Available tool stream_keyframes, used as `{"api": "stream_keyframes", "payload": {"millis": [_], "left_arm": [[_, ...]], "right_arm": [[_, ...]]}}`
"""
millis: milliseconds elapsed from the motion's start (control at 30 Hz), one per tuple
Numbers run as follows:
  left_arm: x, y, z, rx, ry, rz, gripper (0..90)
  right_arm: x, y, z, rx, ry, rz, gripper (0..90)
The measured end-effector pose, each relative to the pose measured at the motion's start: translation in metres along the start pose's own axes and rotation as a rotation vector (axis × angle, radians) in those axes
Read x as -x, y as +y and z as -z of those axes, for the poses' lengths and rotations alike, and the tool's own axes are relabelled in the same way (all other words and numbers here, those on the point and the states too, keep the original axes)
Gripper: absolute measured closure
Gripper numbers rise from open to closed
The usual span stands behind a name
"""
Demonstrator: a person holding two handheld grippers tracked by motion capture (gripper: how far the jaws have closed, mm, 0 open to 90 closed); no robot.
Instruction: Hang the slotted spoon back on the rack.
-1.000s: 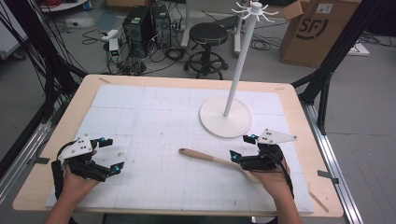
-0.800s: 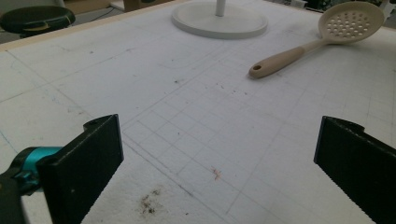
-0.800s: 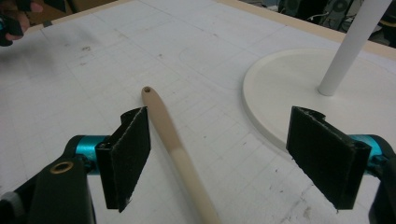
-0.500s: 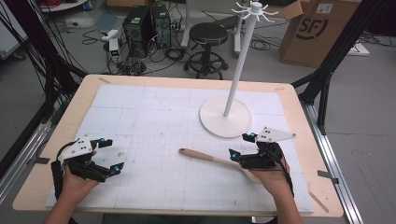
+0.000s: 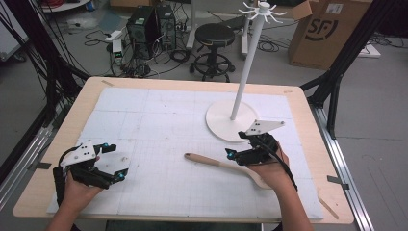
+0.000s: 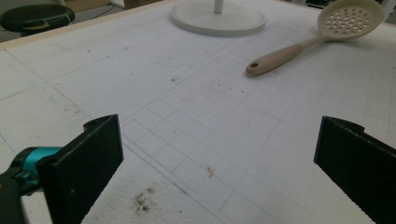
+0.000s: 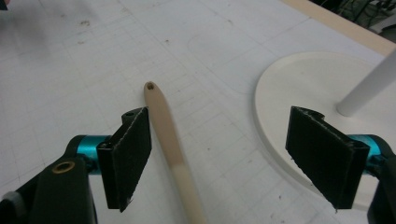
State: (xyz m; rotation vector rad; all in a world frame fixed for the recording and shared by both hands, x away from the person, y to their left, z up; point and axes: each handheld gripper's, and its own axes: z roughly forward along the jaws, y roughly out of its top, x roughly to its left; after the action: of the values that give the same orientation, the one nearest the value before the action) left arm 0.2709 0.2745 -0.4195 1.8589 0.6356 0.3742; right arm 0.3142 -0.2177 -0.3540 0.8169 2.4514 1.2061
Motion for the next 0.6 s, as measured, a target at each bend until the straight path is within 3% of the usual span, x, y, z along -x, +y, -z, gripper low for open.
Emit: {"api": "stream_keyframes", "payload": {"millis": [133, 167, 200, 333, 600], "left_arm": [[0.0, 0.0, 0.0, 0.0, 0.001, 0.0, 1.8], [0.0, 0.0, 0.0, 0.0, 0.001, -0.001, 1.8], [0.0, 0.0, 0.0, -0.001, 0.001, -0.001, 1.8], [0.0, 0.0, 0.001, -0.001, 0.002, -0.001, 1.8], [0.001, 0.0, 0.001, -0.002, 0.003, -0.004, 1.8]], "right_arm": [[-0.004, 0.006, -0.016, -0.058, 0.021, 0.03, 23.2], [-0.008, 0.006, -0.026, -0.101, 0.034, 0.052, 23.9], [-0.008, 0.006, -0.026, -0.101, 0.034, 0.052, 23.9], [-0.016, 0.005, -0.044, -0.206, 0.035, 0.112, 24.2], [-0.019, 0.001, -0.063, -0.318, 0.06, 0.129, 27.8]]}}
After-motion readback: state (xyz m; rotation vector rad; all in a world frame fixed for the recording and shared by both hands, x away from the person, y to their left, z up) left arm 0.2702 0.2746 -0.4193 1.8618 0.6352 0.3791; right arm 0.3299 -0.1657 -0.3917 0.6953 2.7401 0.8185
